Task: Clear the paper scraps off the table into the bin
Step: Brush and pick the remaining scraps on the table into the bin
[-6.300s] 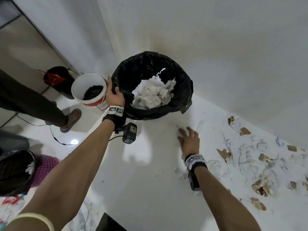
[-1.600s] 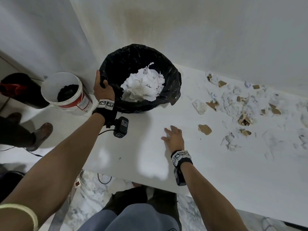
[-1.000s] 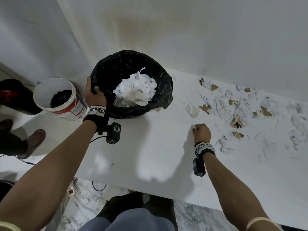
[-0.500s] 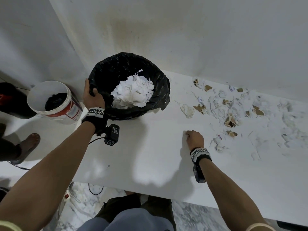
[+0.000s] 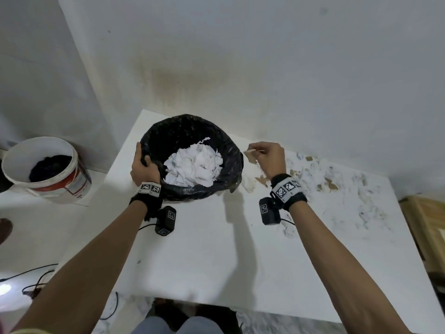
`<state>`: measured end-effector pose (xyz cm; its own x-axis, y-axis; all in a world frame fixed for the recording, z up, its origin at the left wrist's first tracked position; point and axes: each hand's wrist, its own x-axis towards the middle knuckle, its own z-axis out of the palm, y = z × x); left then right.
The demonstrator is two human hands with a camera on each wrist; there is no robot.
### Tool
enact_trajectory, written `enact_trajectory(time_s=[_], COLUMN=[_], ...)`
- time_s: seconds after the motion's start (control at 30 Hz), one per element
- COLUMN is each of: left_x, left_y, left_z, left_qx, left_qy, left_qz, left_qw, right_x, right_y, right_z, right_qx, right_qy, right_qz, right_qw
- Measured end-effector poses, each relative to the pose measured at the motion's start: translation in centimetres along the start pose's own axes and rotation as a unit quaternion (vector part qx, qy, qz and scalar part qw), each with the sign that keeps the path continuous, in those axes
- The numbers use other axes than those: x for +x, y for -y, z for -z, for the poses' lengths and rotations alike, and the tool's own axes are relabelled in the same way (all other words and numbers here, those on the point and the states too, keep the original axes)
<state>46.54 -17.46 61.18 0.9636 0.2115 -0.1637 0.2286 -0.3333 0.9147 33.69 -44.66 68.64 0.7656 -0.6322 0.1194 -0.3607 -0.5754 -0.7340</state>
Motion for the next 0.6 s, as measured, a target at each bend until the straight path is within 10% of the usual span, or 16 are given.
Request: enact_trajectory(time_s=[0.27, 0.6], left_x=[-0.9, 1.4], left_y=[-0.2, 1.9], left_z=[0.0, 0.0], left_qx=[-0.010, -0.023], left_qy=[-0.020, -0.089], left_qz=[0.008, 0.015], left_qw=[1.000, 0.996], right_x=[-1.7, 3.9], right_y=[2.7, -8.4], right_z=[-7.8, -4.7], right_qx=[0.036, 0.044], right_qy=[0.157, 0.091], right_qz=[0.038, -0.053], right_qw=[0.986, 0.993])
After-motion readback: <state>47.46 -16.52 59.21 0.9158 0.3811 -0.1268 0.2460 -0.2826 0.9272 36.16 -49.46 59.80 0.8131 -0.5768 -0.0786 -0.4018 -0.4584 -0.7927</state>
